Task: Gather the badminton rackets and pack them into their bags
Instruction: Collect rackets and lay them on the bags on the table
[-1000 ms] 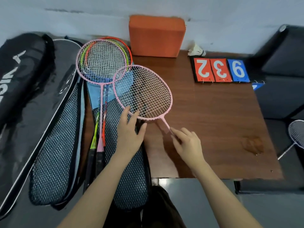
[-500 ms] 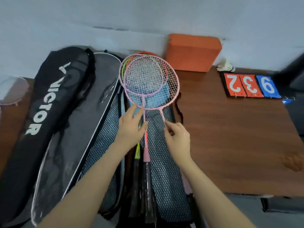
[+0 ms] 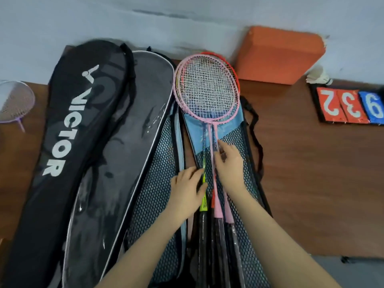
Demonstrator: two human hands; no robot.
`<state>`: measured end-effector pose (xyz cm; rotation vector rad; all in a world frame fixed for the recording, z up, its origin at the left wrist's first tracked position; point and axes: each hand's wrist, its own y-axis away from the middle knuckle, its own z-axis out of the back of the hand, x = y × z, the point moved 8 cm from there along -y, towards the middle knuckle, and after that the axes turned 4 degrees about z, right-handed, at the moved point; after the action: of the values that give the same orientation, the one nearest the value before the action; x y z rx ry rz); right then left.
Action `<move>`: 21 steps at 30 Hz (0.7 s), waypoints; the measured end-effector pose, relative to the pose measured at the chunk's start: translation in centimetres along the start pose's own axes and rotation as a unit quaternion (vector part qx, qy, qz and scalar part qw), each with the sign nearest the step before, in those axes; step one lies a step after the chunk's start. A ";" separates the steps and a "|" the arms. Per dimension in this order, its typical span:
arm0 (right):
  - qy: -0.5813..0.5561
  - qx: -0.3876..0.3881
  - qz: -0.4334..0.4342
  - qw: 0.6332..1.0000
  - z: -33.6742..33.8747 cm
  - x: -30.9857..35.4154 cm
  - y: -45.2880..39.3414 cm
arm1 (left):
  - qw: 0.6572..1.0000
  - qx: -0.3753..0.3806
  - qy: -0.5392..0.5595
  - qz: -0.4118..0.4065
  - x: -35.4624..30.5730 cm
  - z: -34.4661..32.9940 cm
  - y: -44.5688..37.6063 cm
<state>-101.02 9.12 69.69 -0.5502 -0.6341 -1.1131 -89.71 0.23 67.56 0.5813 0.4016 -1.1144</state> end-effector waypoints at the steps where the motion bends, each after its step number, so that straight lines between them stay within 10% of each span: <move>1: 0.003 0.006 0.002 1.000 -0.1 -0.4 0.2 | 1.000 0.004 0.002 0.000 0.0 -0.5 0.3; 21: 0.071 0.034 0.043 0.996 11.7 -5.4 9.9 | 0.992 -0.070 -0.072 -0.073 -7.9 -0.7 6.0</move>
<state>-95.65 24.00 73.18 -0.4312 -0.5192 -1.0362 -87.31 8.26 73.00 0.3496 0.3978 -1.2498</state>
